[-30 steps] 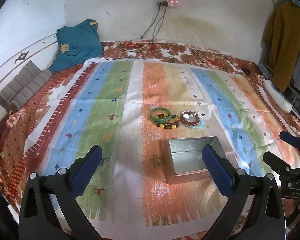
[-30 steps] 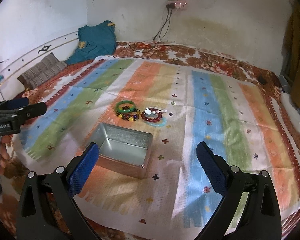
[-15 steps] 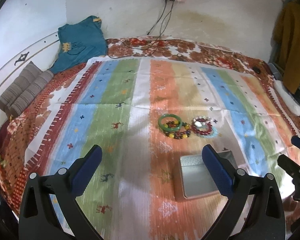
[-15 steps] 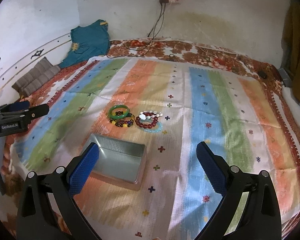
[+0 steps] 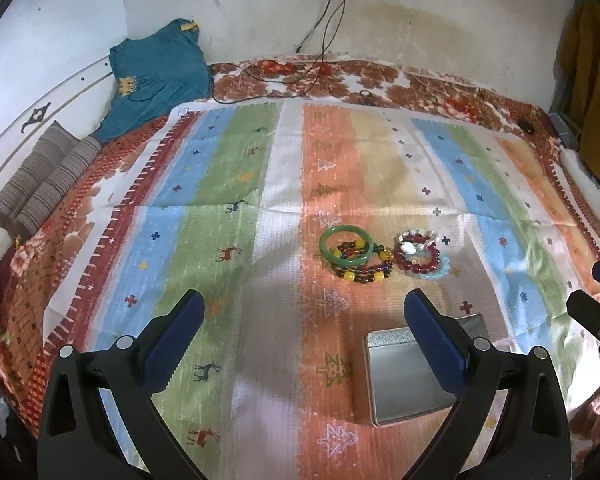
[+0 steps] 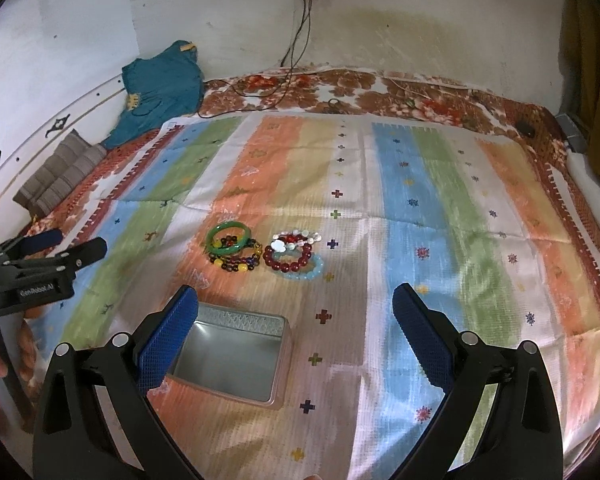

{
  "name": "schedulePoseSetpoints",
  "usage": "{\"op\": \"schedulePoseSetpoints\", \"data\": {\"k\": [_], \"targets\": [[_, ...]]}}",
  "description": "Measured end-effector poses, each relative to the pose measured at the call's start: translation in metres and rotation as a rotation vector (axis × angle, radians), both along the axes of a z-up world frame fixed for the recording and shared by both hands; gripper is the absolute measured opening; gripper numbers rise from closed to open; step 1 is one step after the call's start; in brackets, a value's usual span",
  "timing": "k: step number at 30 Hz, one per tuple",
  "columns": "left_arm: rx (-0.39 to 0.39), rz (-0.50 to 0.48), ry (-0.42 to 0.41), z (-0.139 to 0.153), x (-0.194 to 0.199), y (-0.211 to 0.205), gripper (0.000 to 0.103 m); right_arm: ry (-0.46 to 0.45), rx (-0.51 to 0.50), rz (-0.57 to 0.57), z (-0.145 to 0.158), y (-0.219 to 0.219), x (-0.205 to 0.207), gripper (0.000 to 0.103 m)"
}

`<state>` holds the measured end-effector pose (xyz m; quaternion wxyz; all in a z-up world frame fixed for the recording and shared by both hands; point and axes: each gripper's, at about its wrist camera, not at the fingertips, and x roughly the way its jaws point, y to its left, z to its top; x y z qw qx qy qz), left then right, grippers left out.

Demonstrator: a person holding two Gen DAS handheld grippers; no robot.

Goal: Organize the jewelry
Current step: 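Move both grippers forward over the tin toward the bracelet cluster, then close left gripper on green jade bangle while right gripper grasps white pearl bracelet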

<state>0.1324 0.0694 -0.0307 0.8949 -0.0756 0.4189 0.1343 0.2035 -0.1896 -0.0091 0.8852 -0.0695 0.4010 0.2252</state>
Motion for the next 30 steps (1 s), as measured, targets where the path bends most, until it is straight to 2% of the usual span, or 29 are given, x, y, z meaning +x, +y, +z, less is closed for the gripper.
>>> {"op": "schedulePoseSetpoints", "data": {"k": [3, 7, 13, 21, 25, 30], "targets": [[-0.011, 0.027, 0.013, -0.003, 0.008, 0.004, 0.097, 0.010, -0.001, -0.013, -0.002, 0.001, 0.010, 0.099], [-0.064, 0.049, 0.039, -0.012, 0.022, 0.016, 0.097, 0.032, -0.006, -0.037, -0.009, 0.004, 0.026, 0.099], [-0.028, 0.061, 0.052, -0.023, 0.041, 0.021, 0.097, 0.062, -0.030, -0.058, -0.023, 0.008, 0.045, 0.099], [-0.001, 0.023, 0.089, -0.037, 0.063, 0.014, 0.097, 0.068, -0.041, -0.067, -0.030, 0.015, 0.061, 0.099], [0.037, 0.013, 0.117, -0.047, 0.075, 0.012, 0.097, 0.083, -0.048, -0.053, -0.035, 0.020, 0.066, 0.099], [0.027, 0.014, 0.132, -0.054, 0.088, 0.018, 0.097, 0.099, -0.055, -0.062, -0.042, 0.022, 0.079, 0.099]]}}
